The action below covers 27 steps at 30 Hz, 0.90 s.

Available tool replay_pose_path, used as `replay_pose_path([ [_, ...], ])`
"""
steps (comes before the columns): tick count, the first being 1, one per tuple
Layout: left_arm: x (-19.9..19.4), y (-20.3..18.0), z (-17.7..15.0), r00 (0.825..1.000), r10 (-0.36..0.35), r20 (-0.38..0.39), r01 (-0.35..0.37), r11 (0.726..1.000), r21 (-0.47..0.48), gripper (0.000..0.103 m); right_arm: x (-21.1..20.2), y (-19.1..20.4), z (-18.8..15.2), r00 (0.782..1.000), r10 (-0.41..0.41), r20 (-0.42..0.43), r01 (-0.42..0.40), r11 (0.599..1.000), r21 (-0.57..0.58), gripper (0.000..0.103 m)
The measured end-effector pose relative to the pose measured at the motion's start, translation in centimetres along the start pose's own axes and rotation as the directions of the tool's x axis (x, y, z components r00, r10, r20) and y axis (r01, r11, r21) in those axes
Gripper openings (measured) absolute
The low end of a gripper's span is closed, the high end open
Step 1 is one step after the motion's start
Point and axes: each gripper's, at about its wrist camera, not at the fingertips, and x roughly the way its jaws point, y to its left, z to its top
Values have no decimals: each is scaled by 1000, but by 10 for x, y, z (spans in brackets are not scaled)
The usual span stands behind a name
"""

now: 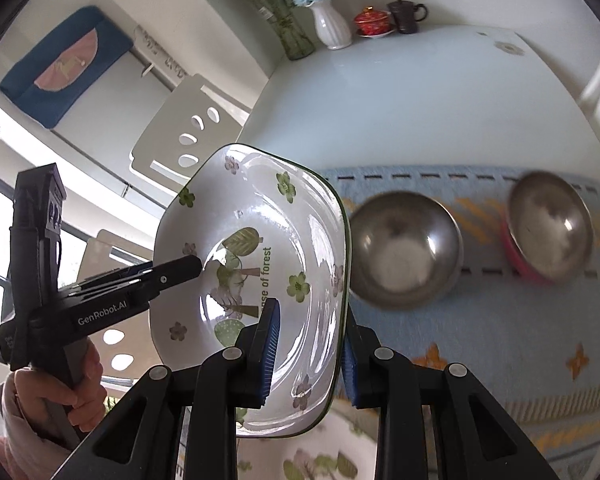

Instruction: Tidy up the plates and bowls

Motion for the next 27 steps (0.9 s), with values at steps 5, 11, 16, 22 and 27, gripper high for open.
replay_pose_path([
  [5,-8,-17,-27,999,-35,-13,35,999,22,36,-24,-6,-27,1000,-18,20,18,999,27,27],
  [11,-15,-30,-59,999,-45,-25,46,999,27,36,-42,-16,-63,1000,-22,13,22,998,66,27],
  [16,-24,-35,-84,999,-46,-17,46,999,4,36,-49,-22,-93,1000,-1,-16,2,997,71,27],
  [22,-26,-47,-105,999,-33,-25,33,999,2,36,-53,-31,-117,999,6,-38,-3,998,70,27],
  [27,-20,-48,-122,999,-33,-40,33,999,-1,36,-48,-38,-130,998,2,-60,2,998,69,27],
])
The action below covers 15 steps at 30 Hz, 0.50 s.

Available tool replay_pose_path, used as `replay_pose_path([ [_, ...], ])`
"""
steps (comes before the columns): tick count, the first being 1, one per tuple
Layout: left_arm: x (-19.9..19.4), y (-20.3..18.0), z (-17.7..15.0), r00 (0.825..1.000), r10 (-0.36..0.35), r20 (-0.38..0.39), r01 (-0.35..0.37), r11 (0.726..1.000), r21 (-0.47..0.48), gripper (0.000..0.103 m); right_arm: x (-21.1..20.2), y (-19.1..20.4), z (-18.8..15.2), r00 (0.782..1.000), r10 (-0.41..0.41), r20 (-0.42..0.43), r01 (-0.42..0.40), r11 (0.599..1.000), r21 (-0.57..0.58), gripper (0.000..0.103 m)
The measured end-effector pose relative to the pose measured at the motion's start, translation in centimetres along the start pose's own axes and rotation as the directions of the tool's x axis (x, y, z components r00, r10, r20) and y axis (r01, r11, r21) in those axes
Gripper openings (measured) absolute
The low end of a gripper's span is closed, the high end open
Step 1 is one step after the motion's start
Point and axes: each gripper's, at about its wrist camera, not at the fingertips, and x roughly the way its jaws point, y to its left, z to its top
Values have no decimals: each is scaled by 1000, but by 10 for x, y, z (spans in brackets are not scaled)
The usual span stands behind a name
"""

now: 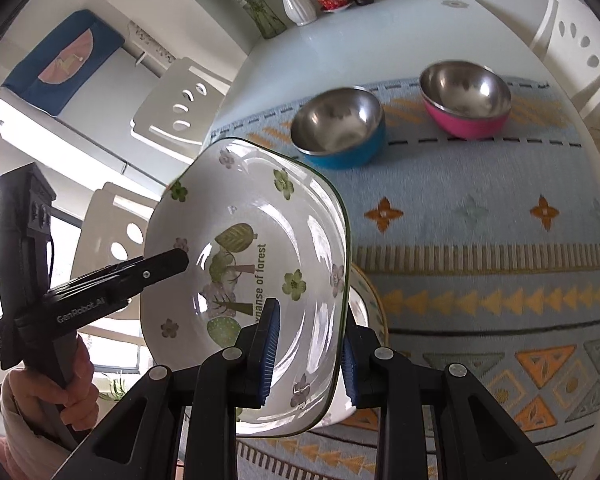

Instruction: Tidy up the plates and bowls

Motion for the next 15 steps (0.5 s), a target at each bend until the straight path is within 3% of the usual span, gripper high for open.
replay_pose_path([
  [15,39,21,-43,993,50,-109,-57,997,-57,36,47,-9,-25,991,-32,-132,31,999,-7,27],
])
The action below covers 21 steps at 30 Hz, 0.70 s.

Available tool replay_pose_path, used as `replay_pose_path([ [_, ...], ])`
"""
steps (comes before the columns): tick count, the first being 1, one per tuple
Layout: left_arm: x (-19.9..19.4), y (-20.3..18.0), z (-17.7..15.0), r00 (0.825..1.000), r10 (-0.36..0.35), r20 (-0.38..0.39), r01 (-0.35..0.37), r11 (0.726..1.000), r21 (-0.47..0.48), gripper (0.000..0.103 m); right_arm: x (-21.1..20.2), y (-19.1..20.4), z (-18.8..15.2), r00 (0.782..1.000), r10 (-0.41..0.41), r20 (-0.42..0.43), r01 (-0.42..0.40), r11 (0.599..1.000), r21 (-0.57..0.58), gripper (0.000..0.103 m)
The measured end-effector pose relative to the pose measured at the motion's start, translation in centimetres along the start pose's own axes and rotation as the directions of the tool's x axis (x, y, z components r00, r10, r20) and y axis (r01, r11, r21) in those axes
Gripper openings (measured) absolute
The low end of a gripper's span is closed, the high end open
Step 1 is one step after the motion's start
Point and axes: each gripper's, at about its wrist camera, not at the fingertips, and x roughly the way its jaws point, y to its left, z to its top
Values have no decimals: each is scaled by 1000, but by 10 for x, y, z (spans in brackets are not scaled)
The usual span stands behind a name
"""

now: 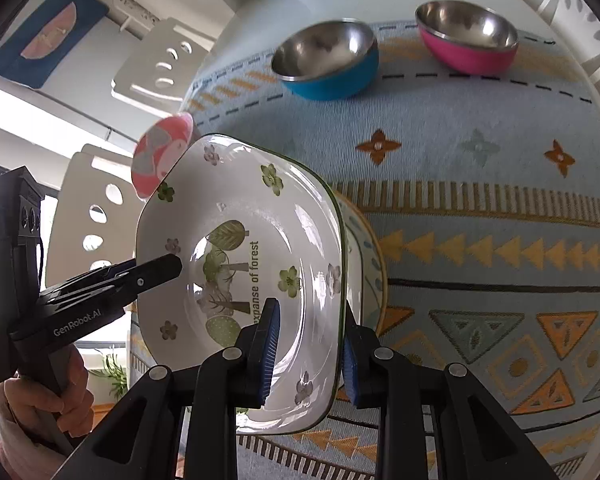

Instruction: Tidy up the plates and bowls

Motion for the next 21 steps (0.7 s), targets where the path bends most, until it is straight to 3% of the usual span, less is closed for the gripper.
replay_pose_path([
  [16,25,14,-1,998,-2,-67,0,1000,-25,35,31,-5,3,997,-26,-74,28,999,23,27],
  [21,26,11,2,998,8,-62,-7,1000,11,35,33,-9,8,997,-20,-75,23,999,42,27],
])
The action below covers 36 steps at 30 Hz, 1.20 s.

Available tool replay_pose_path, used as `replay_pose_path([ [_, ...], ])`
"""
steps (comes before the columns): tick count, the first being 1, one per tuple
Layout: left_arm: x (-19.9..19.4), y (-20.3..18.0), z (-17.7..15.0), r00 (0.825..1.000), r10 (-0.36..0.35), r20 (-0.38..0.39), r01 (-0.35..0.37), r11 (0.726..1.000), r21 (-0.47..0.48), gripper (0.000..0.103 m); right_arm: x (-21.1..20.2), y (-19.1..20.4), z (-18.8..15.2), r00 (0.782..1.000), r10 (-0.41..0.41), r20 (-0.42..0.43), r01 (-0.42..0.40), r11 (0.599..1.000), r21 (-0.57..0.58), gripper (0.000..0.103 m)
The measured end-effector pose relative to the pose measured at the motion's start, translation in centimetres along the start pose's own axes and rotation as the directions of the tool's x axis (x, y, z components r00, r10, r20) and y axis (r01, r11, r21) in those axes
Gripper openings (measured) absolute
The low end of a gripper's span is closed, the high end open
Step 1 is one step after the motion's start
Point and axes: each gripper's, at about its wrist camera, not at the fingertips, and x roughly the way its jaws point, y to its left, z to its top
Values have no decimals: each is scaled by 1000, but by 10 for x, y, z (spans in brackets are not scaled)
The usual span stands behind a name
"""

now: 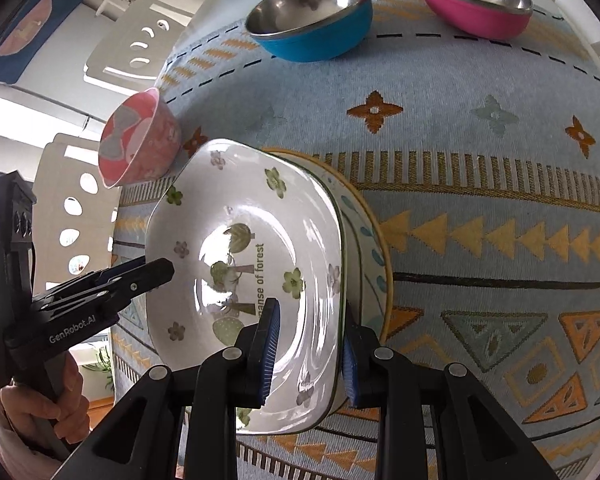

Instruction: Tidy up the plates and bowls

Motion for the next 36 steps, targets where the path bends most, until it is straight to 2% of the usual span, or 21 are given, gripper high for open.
replay_pose_path([
  [14,-4,3,-1,1000,-14,6,14,1000,6,35,0,-6,-2,999,28,-19,-27,999,45,27],
  [21,-5,9,-4,999,-33,11,33,999,-31,37,0,-5,0,999,22,-39,-20,998,57,27],
  [33,-5,18,-8,1000,-17,7,17,998,-65,37,-4,-5,1,999,9,-45,-7,999,44,27],
  [36,-7,17,-8,1000,24,15,-23,998,-61,37,-5,-6,1,999,13,-44,-11,999,50,27],
])
